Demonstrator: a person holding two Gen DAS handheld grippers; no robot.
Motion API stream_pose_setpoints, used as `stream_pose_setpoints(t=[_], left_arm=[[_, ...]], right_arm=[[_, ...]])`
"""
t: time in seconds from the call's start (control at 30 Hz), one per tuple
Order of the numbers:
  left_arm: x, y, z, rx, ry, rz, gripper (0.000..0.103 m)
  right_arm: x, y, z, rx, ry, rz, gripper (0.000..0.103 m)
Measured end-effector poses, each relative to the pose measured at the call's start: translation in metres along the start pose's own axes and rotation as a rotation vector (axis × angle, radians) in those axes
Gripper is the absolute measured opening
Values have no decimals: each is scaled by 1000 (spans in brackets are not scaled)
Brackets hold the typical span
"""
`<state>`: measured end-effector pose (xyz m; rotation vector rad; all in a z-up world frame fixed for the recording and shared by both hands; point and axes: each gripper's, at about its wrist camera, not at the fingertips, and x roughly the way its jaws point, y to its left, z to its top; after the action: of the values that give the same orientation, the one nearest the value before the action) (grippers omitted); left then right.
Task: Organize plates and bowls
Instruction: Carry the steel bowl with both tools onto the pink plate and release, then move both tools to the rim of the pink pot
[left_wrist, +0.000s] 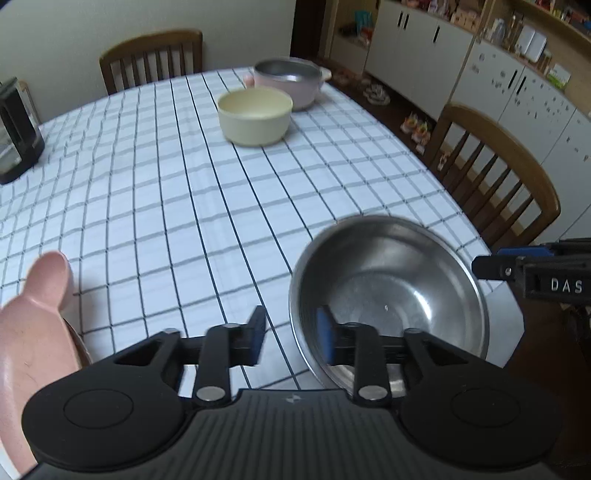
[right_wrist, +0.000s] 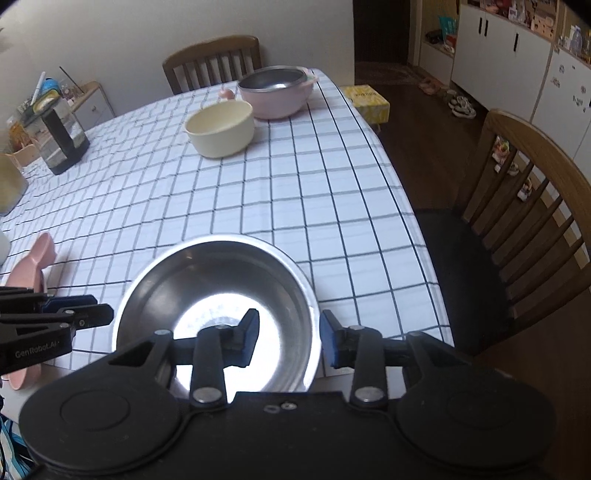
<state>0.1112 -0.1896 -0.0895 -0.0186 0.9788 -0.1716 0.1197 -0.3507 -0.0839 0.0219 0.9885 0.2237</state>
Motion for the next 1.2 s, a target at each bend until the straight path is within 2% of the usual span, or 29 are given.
stream_pose_setpoints(t=[0.03, 0.1, 0.27, 0.4, 0.6, 0.67, 0.73, 0.97, 1.2], left_arm=[[-5, 0, 1, -1, -16, 0, 49], [-14, 1, 4, -6, -52, 2, 60], [-33, 2, 13, 2, -110, 5, 60], [-45, 3, 24, 3, -154, 8, 68], [-51, -2, 51, 17, -211, 14, 69], [-49, -4, 62, 16, -227, 16, 71], [-46, -6, 73, 8, -245, 26, 78], [-26, -17, 114, -14, -265, 43, 78], [5, -22, 160, -70, -262, 108, 78]], right_arm=[[-3, 2, 1, -5, -7, 2, 39], [-10, 7, 3, -16, -26, 2, 41], [-26, 16, 10, -31, -62, 9, 46], [-36, 21, 18, -45, -94, 17, 62], [-41, 21, 38, -60, -133, 31, 66], [-41, 19, 48, -69, -145, 37, 70], [-41, 16, 58, -80, -160, 40, 74], [-31, -5, 99, -118, -199, 70, 88], [-8, -27, 146, -167, -232, 91, 98]])
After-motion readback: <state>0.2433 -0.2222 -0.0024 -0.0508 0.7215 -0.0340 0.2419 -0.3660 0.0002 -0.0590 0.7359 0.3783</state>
